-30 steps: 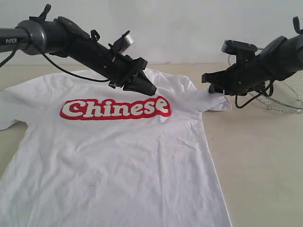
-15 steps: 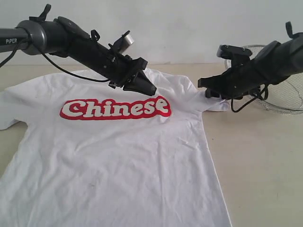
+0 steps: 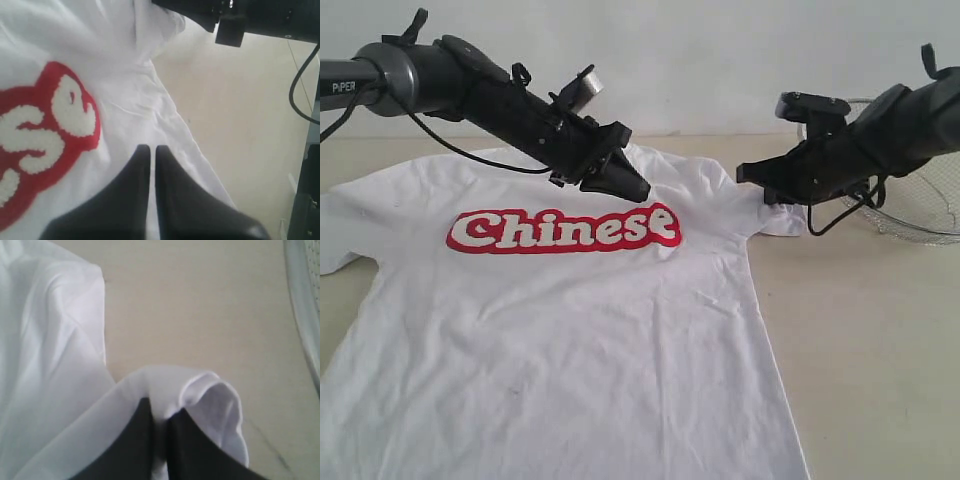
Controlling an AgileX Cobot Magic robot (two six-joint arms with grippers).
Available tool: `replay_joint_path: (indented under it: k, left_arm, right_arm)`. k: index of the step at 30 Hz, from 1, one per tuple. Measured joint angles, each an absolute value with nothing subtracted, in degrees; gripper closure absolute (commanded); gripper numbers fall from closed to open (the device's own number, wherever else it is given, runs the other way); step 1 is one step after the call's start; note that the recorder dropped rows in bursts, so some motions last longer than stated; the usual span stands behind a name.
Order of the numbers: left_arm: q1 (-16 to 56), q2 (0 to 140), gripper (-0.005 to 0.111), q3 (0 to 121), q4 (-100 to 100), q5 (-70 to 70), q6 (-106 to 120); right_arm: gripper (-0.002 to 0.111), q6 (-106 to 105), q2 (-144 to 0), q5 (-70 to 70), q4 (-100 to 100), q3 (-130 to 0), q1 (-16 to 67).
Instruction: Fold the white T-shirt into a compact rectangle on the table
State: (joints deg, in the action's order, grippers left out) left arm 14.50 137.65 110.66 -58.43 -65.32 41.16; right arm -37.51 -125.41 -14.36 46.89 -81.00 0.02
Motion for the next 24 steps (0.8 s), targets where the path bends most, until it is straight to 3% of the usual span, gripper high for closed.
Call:
replay_joint_path:
  k: [11,19,24]
  left_arm:
    - [14.5,137.6,0.102,110.7,-58.4,-65.2,41.2]
    - [14.5,137.6,0.102,110.7,-58.4,-65.2,41.2]
    - [14.5,137.6,0.102,110.7,-58.4,-65.1,41.2]
  right_arm:
    - [0.108,-38.5,-121.7,-16.5,46.8,-81.0,0.0]
    - [0.109,-36.3,-114.9,-28.5,44.5,-80.7,0.0]
    - [0.109,-35.4,-113.2,-30.8,37.5,-73.7,5.6]
